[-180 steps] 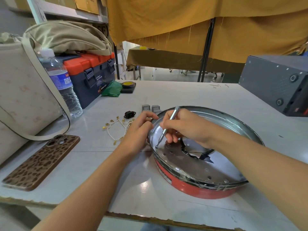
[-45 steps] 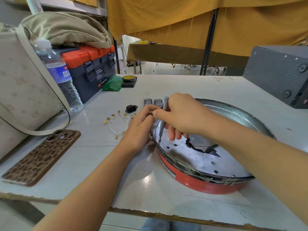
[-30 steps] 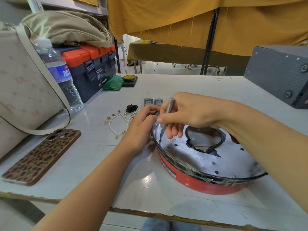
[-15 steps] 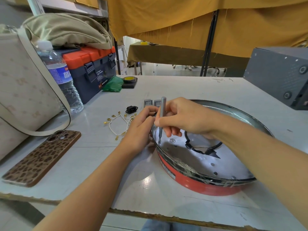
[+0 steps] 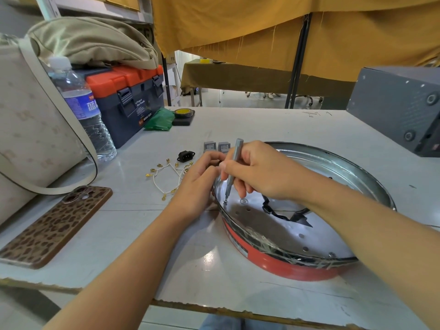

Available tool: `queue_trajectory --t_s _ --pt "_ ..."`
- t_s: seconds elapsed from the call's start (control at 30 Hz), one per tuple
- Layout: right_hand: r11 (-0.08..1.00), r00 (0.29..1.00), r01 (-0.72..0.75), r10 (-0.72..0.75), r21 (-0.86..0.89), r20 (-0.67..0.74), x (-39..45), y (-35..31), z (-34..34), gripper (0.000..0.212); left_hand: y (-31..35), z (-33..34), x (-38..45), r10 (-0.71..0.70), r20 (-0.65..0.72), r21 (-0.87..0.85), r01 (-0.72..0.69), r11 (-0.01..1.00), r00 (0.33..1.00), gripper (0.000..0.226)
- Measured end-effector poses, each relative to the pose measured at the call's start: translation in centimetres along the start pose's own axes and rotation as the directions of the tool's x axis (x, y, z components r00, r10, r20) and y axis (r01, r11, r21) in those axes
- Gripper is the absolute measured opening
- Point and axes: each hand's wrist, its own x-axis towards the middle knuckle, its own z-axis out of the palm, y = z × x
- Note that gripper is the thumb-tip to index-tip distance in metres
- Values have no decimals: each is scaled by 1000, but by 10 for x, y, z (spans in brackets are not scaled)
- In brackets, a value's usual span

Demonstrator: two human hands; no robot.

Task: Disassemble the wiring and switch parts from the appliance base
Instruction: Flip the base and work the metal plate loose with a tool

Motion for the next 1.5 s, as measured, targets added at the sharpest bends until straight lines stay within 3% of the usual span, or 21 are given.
queue_trajectory --t_s 0.37,0.63,0.87,1.0,1.5 --pt "998 979 -26 13 64 202 -8 2 -18 27 -3 -1 1 -69 -28 15 70 997 997 32" --pt "999 998 20 -23 48 62 -5 0 -6 37 -4 0 1 -67 -21 -14 66 998 998 24" --pt "997 995 5 -12 72 96 -5 0 -4 25 -5 1 0 -85 -3 -119 84 989 996 28" --pt "997 993 -2 -7 76 117 -5 1 -6 23 -6 -1 2 -58 10 -67 58 996 998 30" --pt "991 989 53 -68 120 130 -7 -2 -9 40 -5 0 1 -15 5 -34 15 999 1000 24"
